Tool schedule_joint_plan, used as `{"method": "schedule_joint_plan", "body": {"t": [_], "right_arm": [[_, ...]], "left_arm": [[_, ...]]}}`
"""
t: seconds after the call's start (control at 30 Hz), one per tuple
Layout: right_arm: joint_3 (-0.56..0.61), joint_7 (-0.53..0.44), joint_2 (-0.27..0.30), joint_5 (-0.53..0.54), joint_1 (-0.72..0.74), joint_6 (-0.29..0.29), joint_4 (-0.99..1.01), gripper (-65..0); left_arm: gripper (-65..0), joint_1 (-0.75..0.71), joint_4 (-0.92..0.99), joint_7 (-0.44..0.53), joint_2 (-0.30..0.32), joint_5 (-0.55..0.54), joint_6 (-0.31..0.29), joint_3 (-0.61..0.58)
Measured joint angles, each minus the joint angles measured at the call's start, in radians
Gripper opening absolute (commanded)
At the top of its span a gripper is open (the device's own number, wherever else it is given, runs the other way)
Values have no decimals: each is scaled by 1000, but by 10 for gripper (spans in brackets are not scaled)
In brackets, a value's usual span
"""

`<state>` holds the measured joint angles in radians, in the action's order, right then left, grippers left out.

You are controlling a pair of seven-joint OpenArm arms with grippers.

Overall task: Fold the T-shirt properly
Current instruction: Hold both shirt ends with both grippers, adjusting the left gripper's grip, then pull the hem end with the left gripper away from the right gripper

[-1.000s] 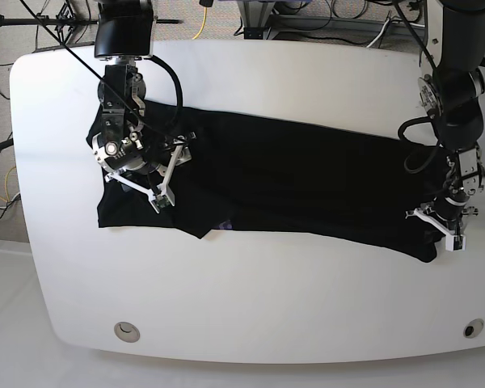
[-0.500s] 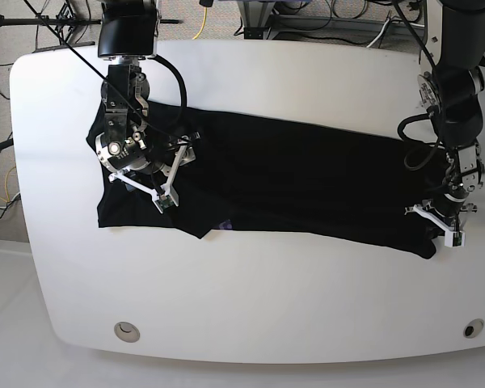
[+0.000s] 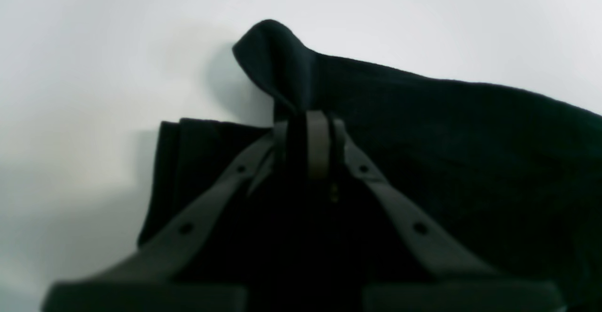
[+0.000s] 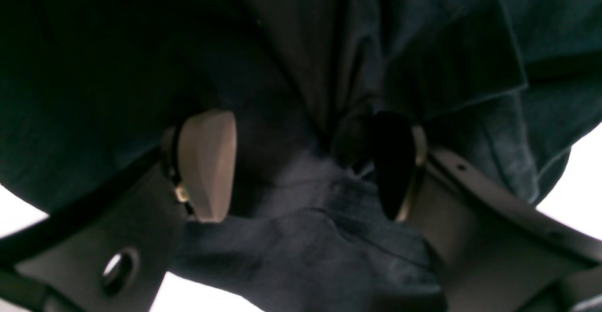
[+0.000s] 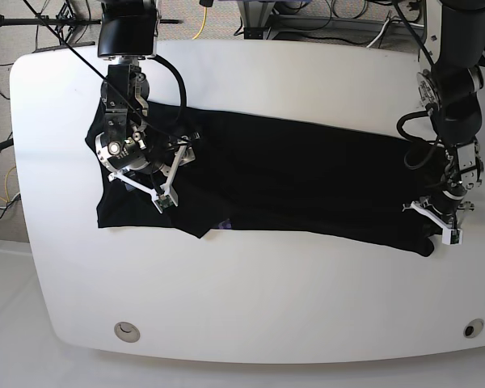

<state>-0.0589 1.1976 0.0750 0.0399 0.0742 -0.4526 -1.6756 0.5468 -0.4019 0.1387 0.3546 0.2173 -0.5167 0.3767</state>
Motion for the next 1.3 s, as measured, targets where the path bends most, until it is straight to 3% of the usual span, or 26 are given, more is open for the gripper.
{"method": "schedule_joint_plan", "body": {"t": [0.27,0.63,0.87,1.07,1.3], "right_arm": [[0,0,0,0,0,0,3,-214],[0,0,-13,-5,2,0,48,-214],[0,0,-23,-7,3,0,48,-214],[0,0,-21,-8,3,0,48,-214],[0,0,-22,-8,3,0,48,-214]], "left_arm": [[-624,-53,-171,-2,-3,-1,-8,0],[-623,-156,-346,-11,-60,8,-18,-4],[-621,-212,-410,-18,-49,9,-14,-3],[-621,-222,-456,-102,-51,8,-12,-3],[-621,-220,-520,-108,-46,8,-63,1]]}}
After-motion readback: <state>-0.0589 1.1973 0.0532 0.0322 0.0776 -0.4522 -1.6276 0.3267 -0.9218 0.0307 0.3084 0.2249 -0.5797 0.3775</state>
